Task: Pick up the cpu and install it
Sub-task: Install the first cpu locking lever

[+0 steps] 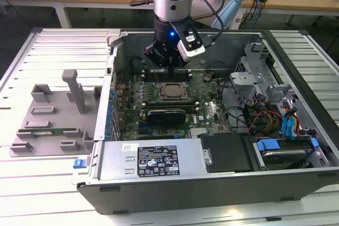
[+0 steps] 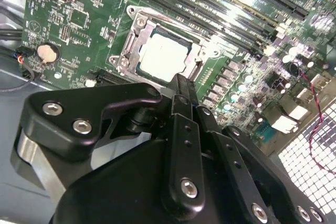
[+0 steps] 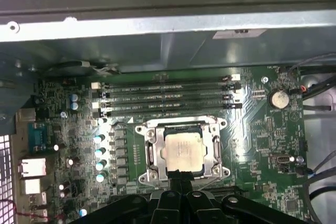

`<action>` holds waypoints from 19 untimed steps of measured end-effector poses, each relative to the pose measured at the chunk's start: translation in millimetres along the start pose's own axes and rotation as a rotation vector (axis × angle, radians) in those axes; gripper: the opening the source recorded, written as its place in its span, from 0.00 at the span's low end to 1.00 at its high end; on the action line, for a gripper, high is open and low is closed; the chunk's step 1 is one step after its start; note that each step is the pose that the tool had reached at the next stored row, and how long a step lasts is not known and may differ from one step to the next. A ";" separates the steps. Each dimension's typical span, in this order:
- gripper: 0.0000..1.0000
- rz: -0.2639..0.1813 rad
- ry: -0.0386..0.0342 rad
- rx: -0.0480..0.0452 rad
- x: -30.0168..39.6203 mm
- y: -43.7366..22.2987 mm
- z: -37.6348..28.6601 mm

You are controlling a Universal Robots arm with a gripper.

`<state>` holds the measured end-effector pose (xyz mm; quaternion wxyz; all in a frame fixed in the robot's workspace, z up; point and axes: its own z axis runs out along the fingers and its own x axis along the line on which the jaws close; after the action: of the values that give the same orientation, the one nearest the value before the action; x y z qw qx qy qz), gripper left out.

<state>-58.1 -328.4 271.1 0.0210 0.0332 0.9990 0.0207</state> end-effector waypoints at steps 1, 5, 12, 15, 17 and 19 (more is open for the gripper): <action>0.11 0.000 0.0007 -0.0101 0.1 0.0 0.0; 0.11 0.002 0.0020 -0.0396 5.9 -0.4 -0.2; 0.11 0.002 0.0015 -0.0419 17.9 -1.2 -0.7; 0.11 0.002 0.0013 -0.0418 21.6 -1.4 -0.9; 0.11 0.002 0.0012 -0.0418 22.6 -1.5 -0.9; 0.11 0.002 0.0013 -0.0417 25.4 -1.7 -1.1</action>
<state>-83.5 -328.4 271.2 0.0211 0.0336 0.9983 0.0416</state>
